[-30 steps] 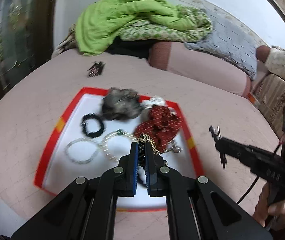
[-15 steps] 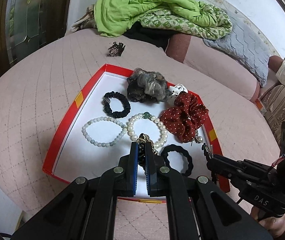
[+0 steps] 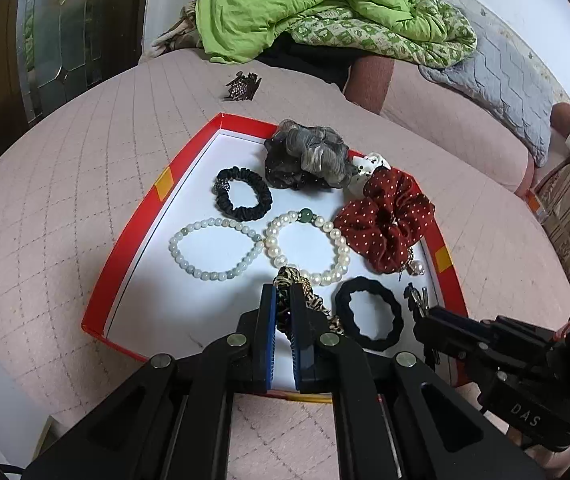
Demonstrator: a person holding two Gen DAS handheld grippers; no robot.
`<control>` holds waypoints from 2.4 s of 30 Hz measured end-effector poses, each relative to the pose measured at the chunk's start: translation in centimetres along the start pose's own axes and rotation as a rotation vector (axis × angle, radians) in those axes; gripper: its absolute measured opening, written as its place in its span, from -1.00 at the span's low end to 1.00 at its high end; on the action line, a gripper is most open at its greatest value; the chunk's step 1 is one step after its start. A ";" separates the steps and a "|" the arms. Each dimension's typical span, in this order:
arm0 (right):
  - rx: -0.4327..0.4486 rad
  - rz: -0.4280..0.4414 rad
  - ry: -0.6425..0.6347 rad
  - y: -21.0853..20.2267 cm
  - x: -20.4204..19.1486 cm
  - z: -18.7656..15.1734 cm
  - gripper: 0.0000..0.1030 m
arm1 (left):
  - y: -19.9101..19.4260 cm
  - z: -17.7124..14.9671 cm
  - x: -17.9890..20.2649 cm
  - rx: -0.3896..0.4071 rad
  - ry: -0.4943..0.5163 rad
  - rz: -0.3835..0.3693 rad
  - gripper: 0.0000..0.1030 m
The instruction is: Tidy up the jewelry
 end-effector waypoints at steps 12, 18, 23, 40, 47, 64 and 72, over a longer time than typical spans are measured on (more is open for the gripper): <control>0.011 -0.015 0.003 -0.3 0.3 0.0 -0.68 | -0.1 0.1 -0.1 0.003 0.009 -0.010 -0.88; -0.021 -0.004 0.028 0.3 0.6 -0.4 -0.67 | 0.2 -0.1 -0.4 -0.011 0.008 -0.001 -0.88; -0.034 -0.016 0.025 0.6 0.6 -0.6 -0.67 | 0.6 -0.3 -0.7 -0.029 0.010 0.015 -0.88; 0.000 -0.036 0.017 -0.4 1.1 -0.2 -0.51 | 0.2 0.2 -0.5 0.004 0.028 0.047 -0.49; 0.051 -0.052 -0.004 -1.5 0.9 0.7 -0.49 | -0.4 0.7 0.1 0.046 0.062 0.068 -0.29; 0.187 -0.194 0.000 -6.8 1.4 1.1 0.45 | -5.6 2.3 1.8 0.240 0.115 0.147 0.78; 0.366 -0.345 -0.086 -15.0 -0.3 0.1 0.85 | -11.4 -0.4 2.0 0.308 0.106 0.190 0.94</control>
Point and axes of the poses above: each gripper's, at about its wrist camera, not at the fingertips, and y roughly the way its jaws point, x to its right, z to its top, the point moved 9 cm from there along y, roughly the way its jaws point, and after that the axes turned 1 degree about -z, right-handed, at the moved point
